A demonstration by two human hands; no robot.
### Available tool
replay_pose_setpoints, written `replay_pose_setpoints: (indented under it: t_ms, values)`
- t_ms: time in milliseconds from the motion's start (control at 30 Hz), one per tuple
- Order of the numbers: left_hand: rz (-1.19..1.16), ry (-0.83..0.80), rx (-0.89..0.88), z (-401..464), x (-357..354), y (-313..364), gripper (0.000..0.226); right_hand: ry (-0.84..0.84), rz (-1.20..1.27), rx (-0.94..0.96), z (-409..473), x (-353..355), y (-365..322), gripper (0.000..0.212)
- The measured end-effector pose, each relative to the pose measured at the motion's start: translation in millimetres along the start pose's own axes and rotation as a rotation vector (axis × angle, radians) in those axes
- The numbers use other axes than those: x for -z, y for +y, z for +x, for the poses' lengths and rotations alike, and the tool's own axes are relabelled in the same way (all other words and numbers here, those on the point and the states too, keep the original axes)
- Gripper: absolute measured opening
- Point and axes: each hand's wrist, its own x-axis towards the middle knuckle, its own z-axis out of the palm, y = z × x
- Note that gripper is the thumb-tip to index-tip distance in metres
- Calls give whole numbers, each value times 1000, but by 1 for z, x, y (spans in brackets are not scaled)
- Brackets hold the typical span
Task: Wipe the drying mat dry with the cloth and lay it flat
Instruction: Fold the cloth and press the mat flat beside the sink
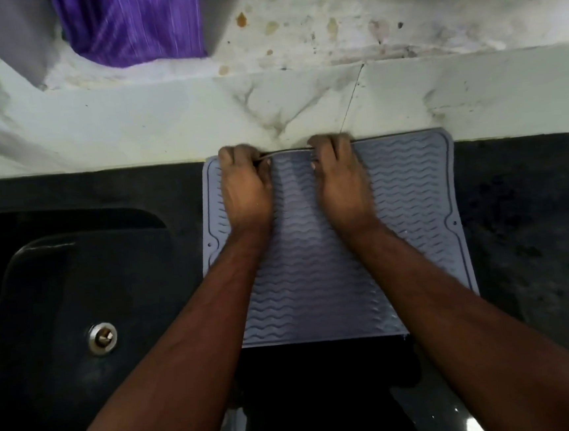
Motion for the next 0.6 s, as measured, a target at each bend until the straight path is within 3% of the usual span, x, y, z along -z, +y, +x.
replay_pose_setpoints:
  t_ms: [67,167,300,467,600]
  values:
    - [-9,21,-40,-4,-1,-1,18,31,-30,70,-5,2,0,37]
    - [-40,24,-89,-10,0,-1,21,11,-67,136,-7,0,3,21]
    - [31,-93,-160,-10,10,-6,16,-85,-83,137,-9,-2,8,34]
    - [277,-211,-216,-32,20,-24,58,-177,-92,106,-17,-1,11,49]
    - [335,-224,-235,-52,19,-29,64,-143,-121,68,-28,4,7,48]
